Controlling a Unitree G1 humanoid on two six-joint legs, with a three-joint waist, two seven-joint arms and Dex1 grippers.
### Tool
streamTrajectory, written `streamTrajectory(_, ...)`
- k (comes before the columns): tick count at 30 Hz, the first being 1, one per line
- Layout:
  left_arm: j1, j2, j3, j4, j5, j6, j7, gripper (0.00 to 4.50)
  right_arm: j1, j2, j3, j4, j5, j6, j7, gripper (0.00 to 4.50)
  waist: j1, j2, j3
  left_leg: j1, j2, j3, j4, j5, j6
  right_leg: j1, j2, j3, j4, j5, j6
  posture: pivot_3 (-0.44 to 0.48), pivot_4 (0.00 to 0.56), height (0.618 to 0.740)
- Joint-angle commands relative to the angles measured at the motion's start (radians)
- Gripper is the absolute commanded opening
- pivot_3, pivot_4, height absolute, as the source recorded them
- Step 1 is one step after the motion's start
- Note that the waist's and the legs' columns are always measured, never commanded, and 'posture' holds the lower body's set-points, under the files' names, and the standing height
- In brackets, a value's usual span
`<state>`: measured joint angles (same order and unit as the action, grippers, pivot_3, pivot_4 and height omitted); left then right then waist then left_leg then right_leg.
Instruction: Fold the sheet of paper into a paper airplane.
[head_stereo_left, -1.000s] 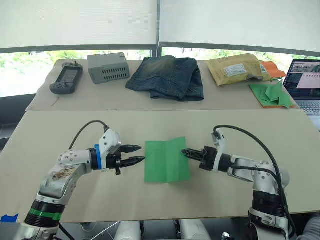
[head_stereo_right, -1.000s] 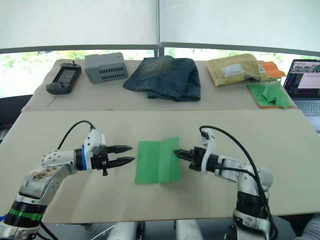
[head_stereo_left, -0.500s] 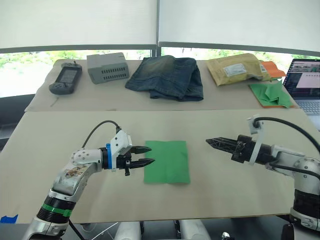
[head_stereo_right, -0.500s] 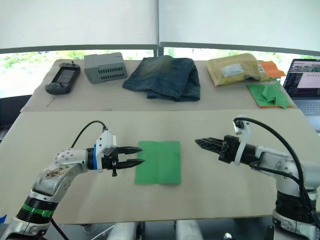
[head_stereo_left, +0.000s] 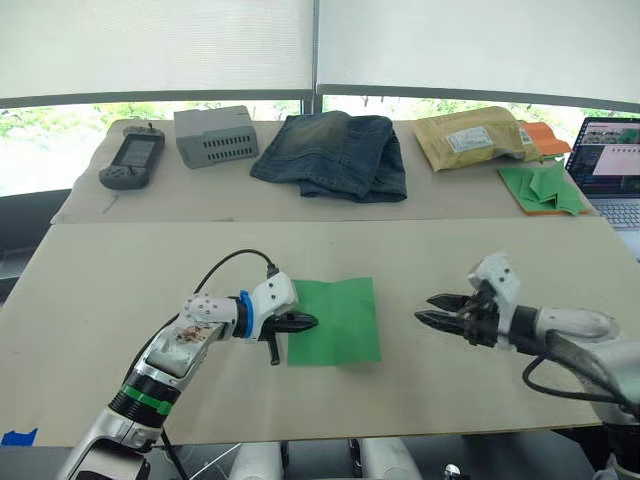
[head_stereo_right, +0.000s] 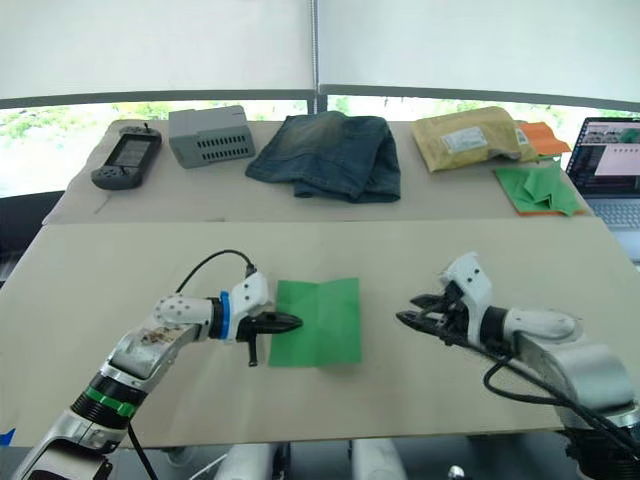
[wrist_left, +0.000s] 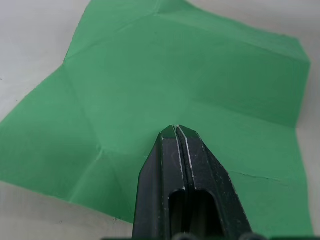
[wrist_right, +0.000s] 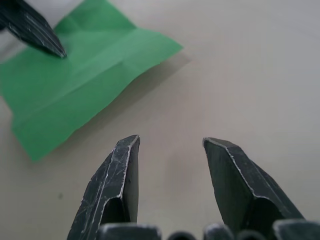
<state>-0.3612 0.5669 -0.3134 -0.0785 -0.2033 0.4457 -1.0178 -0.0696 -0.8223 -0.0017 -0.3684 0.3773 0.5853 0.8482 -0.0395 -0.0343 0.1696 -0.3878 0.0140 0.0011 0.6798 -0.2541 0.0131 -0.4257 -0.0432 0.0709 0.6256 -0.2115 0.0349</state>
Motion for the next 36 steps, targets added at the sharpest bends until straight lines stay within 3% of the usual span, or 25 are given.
streamTrajectory(1,-0.008,0.006,-0.012,-0.004,0.021,0.02,0.007,0.03,-0.022,0.025,0.065,0.053,-0.098,-0.168,0.011,2.28,0.0,0.0,0.0,0.0,0.0,0.0,0.0,0.0,0.0,0.0,0.0,0.0,0.0,0.0,0.0,0.0,0.15,0.728)
streamTrajectory(6,0.012,0.002,-0.025,-0.02,0.025,0.043,0.012,0.03,-0.097,0.055,0.159,0.17,-0.204,-0.284,0.031,2.28,-0.001,0.0,0.0,0.002,0.0,0.001,0.0,0.0,0.0,0.001,0.0,0.001,0.001,0.0,0.0,0.0,0.15,0.728)
streamTrajectory(13,0.039,0.002,-0.018,-0.048,0.02,0.055,0.031,0.0,-0.142,0.1,0.181,0.184,-0.139,-0.229,0.122,0.09,0.002,0.0,0.0,0.002,0.0,0.0,0.0,0.0,0.0,0.001,0.0,0.0,0.001,0.0,0.0,0.0,0.15,0.728)
streamTrajectory(27,0.06,0.003,-0.001,-0.067,0.012,0.06,0.053,0.0,-0.288,0.279,0.155,0.163,0.043,-0.075,0.14,0.09,0.0,0.0,0.0,0.003,0.0,-0.001,0.0,0.0,0.0,0.002,0.0,0.0,0.002,0.0,-0.001,0.0,0.15,0.728)
streamTrajectory(36,0.079,0.011,0.018,-0.063,0.009,0.019,0.048,0.0,-0.372,0.354,0.311,0.351,-0.118,-0.225,0.167,0.09,-0.001,0.0,0.0,0.004,0.0,0.0,0.0,0.0,0.0,0.001,0.0,0.0,0.003,0.0,-0.001,0.0,0.15,0.728)
